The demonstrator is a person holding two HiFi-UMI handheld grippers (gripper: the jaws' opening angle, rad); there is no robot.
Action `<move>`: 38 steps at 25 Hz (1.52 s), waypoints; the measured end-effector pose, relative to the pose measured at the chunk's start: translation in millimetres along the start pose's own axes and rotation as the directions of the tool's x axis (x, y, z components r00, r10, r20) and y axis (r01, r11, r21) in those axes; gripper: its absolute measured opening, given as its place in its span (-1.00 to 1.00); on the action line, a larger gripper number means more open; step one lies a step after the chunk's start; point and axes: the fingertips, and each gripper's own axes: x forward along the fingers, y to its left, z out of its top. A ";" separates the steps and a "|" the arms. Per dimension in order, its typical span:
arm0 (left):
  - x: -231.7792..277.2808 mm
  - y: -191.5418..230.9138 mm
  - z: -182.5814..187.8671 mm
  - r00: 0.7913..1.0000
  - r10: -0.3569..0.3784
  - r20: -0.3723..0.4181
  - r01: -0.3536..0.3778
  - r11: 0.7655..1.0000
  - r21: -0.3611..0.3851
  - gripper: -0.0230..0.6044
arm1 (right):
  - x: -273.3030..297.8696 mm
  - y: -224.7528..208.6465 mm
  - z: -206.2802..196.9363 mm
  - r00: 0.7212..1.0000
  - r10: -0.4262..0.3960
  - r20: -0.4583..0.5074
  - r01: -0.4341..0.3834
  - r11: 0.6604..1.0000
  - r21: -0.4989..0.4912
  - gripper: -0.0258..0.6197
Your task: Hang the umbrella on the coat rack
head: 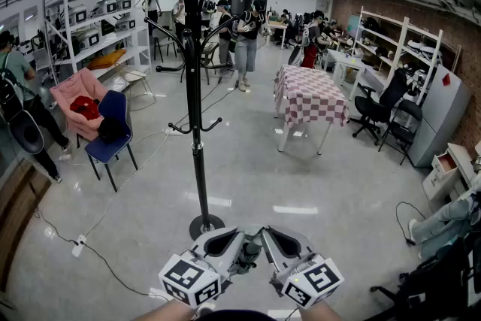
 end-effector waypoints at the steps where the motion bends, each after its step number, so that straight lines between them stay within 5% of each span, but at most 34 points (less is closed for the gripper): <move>1: -1.4 0.7 0.4 1.000 -0.002 -0.001 0.002 1.000 0.001 -0.89 | 1.0 1.7 0.3 1.000 -0.001 0.001 0.001 1.000 0.000 -0.90; 21: -15.2 3.1 9.0 0.998 -0.062 0.020 0.062 0.998 -0.013 -0.89 | 10.3 21.1 1.7 0.999 -0.043 0.009 0.042 0.999 0.017 -0.90; 38: -21.2 50.2 4.7 0.995 -0.100 0.025 0.101 0.994 -0.029 -0.89 | 54.1 26.9 -14.5 0.997 -0.082 0.002 0.082 0.996 0.025 -0.90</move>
